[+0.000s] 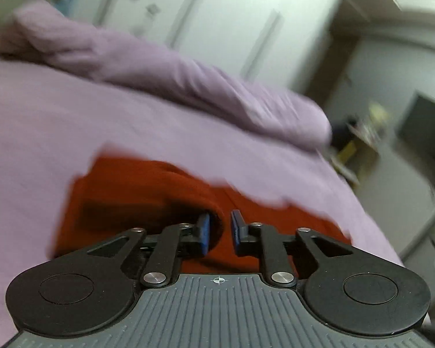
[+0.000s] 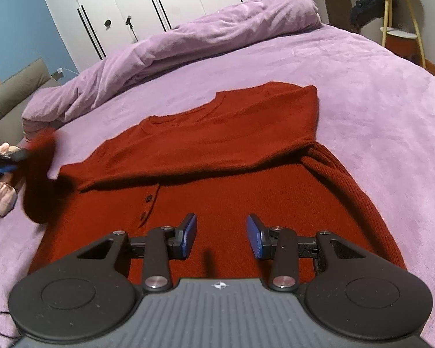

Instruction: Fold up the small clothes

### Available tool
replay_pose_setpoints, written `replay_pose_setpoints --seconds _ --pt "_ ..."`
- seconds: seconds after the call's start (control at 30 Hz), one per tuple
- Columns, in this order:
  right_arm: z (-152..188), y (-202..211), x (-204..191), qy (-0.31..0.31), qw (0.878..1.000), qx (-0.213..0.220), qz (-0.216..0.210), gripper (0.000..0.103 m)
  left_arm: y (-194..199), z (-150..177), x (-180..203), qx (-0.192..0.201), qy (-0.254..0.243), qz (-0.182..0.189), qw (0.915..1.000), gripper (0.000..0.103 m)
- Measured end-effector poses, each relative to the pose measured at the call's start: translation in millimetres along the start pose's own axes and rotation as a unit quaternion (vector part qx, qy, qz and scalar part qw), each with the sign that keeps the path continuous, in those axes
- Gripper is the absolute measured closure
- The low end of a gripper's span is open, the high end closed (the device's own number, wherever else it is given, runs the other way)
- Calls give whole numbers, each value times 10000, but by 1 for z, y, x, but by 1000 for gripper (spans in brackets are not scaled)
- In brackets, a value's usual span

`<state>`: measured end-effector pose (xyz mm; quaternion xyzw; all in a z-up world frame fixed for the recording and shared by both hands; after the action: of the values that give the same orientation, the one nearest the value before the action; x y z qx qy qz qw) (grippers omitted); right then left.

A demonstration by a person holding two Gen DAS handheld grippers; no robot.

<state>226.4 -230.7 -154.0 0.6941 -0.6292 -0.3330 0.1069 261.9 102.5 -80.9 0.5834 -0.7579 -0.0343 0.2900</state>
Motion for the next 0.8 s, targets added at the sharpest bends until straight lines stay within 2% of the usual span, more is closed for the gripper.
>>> replay_pose_setpoints --seconds 0.07,0.13,0.27,0.37,0.43,0.5,0.6,0.73,0.8 --pt "-2 -3 -3 -38 9999 -44 -128 64 -10 28 8 -347 128 -70 9993 77" --pt "-4 -10 -8 -92 9995 -112 -296 64 -10 48 -3 -548 363 -449 9968 77" --pt "-11 -31 -31 -159 9972 -232 -696 64 6 67 -37 -581 671 -1286 9877 76" --pt "-20 -55 -58 -596 9894 -468 -1242 64 29 69 -55 -396 686 -1606 9838 71" --pt "-29 -72 -83 -660 9849 -551 -1502 64 38 67 -65 -326 750 -1744 9813 70" --pt "-37 -85 -114 -198 9869 -478 -1529 64 44 66 -74 -282 847 -1840 9789 70" --pt "-38 -102 -164 598 9851 -403 -1560 64 54 63 -91 -151 1107 -2198 9691 69" --pt "-26 -123 -211 1528 9798 -299 -1253 64 65 63 -108 -83 864 -2705 9588 69" --pt "-19 -130 -224 1816 9764 -250 -1139 64 70 67 -118 -155 902 -2881 9532 69"
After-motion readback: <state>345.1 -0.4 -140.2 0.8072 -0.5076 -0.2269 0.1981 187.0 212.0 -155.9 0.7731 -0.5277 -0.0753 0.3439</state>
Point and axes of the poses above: each gripper's, at about its wrist camera, not at the fingertips, and y roughly against the way its jaws point, x to its right, z to its underside, the point moved 7 cm from there along -y, roughly the way its jaws point, and after that the axes turned 7 degrees about x, right-handed, at the moved point
